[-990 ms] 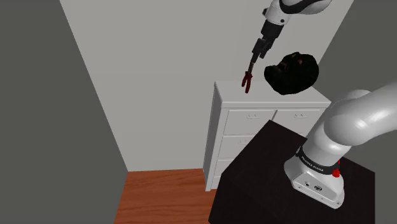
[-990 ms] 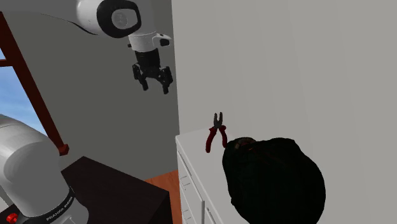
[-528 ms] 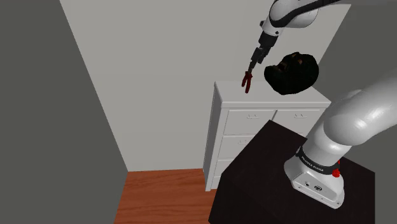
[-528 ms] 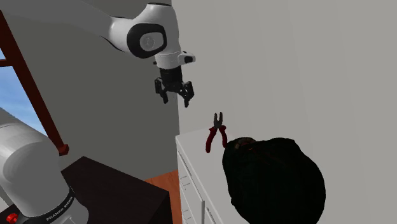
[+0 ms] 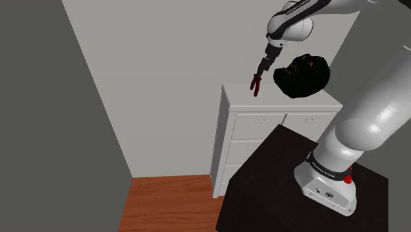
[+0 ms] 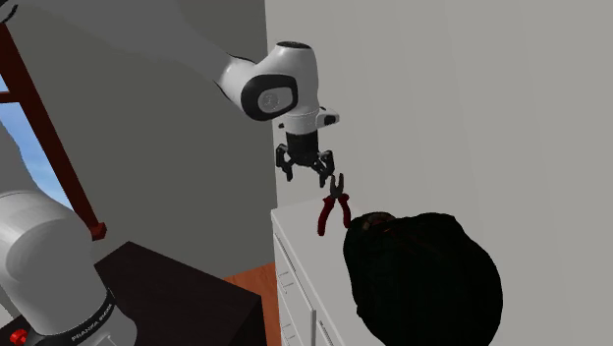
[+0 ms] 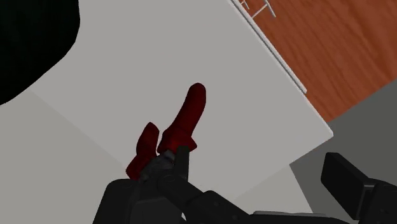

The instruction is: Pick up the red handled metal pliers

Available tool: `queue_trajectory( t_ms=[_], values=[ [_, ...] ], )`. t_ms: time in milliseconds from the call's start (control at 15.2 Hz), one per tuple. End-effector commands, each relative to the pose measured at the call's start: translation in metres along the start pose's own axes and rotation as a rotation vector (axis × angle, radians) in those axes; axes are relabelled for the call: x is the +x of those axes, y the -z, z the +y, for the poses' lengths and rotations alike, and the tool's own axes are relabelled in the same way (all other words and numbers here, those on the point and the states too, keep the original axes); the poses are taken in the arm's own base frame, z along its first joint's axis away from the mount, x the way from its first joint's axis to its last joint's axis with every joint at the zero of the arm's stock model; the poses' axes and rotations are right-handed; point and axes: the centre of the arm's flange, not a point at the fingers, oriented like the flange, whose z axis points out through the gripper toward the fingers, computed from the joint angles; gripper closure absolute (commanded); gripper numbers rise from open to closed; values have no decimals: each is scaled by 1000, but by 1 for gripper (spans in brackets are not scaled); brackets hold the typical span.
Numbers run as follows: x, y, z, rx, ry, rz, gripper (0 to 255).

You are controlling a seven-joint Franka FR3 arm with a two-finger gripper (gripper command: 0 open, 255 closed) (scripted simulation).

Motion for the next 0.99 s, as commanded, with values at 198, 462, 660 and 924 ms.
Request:
queue_trajectory(
  t_ms=[198, 462, 660, 924],
  values=[
    [11, -44, 47, -7, 12, -3, 0],
    [10, -66, 55, -8, 14, -3, 0],
    [8, -82, 54, -8, 14, -3, 0],
    [6, -90, 54, -8, 14, -3, 255]
  ],
)
